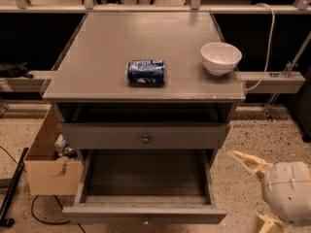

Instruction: Close middle drawer

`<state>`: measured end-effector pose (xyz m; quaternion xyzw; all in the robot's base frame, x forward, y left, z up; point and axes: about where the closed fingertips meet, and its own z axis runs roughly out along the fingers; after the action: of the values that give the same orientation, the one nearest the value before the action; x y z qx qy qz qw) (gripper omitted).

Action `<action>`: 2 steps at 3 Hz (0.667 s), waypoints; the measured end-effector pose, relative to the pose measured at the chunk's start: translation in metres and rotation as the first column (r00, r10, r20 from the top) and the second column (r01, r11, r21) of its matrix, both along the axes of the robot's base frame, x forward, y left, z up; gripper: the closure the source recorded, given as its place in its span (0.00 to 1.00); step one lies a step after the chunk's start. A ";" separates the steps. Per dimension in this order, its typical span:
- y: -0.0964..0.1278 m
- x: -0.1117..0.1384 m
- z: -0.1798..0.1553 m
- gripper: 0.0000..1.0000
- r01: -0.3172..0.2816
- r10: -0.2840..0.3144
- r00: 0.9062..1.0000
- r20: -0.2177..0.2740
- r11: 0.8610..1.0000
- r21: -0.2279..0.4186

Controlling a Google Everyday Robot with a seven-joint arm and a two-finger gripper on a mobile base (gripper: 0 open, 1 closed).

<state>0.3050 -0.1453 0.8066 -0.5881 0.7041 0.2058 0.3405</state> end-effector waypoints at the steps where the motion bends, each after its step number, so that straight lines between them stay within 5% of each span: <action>1: -0.003 0.027 -0.029 0.00 -0.080 0.079 0.996 0.040 0.996 0.030; 2: -0.003 0.030 -0.037 0.24 -0.099 0.098 0.994 0.043 0.994 0.037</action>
Offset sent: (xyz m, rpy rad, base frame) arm 0.0267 -0.0028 -0.0287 0.0312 -0.0389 0.0798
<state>0.3345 -0.1483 0.7699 -0.6194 0.6630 0.2240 0.3559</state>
